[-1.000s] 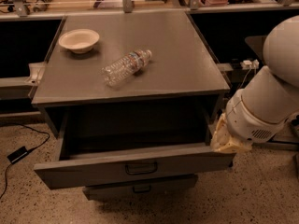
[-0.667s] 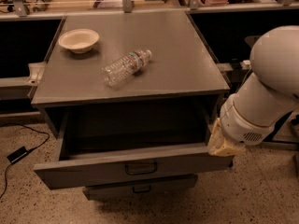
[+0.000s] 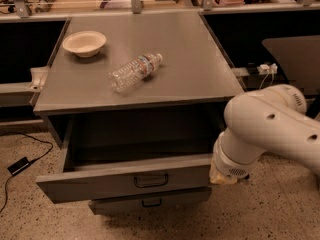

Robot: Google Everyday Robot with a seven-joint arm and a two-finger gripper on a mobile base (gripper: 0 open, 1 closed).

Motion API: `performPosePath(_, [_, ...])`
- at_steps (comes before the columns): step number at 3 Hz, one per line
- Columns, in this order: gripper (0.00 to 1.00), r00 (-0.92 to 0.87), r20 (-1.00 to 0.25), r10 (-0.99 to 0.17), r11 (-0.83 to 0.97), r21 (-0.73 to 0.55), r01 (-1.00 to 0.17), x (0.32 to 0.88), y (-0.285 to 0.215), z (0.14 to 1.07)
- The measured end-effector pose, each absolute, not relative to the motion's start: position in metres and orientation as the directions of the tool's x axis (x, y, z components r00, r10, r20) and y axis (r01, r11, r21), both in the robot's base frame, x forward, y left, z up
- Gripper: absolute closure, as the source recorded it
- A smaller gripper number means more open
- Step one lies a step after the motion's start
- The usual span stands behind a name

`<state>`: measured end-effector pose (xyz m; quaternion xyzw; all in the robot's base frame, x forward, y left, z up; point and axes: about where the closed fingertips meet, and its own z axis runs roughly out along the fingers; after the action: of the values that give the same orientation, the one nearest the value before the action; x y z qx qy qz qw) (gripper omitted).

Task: Close top drawer

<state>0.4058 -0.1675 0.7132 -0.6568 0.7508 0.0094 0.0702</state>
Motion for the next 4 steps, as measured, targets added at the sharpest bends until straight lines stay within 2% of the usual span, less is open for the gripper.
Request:
performPosePath(2, [1.0, -0.117, -0.167, -0.979, 0.145, -0.164, -0.976, 0.432, -0.15, 0.645])
performPosePath(4, [1.0, -0.105, -0.349, -0.931, 0.195, -0.235, -0.952, 0.453, -0.136, 0.626])
